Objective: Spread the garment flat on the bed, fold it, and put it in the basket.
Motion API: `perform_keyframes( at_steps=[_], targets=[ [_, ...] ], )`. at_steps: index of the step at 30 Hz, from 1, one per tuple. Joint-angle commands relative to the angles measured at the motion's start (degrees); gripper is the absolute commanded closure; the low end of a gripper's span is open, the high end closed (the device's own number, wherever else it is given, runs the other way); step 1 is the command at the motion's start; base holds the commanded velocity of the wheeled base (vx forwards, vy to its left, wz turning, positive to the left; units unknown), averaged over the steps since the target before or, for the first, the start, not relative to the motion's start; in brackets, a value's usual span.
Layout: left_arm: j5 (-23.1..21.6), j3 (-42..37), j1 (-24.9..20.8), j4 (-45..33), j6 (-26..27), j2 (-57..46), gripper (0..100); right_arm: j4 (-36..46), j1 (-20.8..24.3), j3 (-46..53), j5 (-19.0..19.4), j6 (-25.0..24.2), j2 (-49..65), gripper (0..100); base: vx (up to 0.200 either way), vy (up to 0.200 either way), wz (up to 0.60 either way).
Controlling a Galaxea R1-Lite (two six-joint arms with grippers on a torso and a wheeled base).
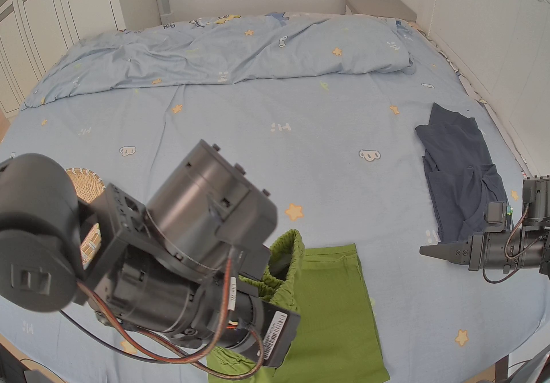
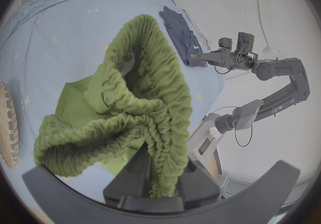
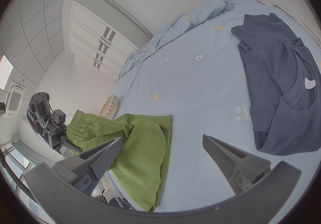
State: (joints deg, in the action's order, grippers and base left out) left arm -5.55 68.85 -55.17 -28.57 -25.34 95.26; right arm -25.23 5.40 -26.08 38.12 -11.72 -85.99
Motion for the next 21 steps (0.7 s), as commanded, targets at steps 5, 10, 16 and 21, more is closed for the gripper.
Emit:
perform_keyframes(
  at_steps=[5, 10, 16, 21],
  targets=[
    [1.3, 0.7, -1.2, 4.1, 0.0, 3.8, 100, -0.1, 0.0, 0.2, 0.0, 0.0, -0.4, 0, 0.0, 0.0, 0.0],
    [1.3, 0.2, -2.7, 5.4, -0.1, 4.1, 100, -0.1, -0.3, 0.2, 0.0, 0.0, -0.5, 0, 0.0, 0.0, 0.0],
    [1.4, 0.5, -3.8, 5.6, -0.1, 6.0, 0, -0.3, -0.3, 0.2, 0.0, 0.0, -1.5, 0, 0.0, 0.0, 0.0],
    [1.6, -1.4, -5.1, 13.5, 0.1, 7.8, 0, -0.3, -0.1, 0.3, 0.0, 0.1, -1.7, 0, 0.0, 0.0, 0.0]
  ],
)
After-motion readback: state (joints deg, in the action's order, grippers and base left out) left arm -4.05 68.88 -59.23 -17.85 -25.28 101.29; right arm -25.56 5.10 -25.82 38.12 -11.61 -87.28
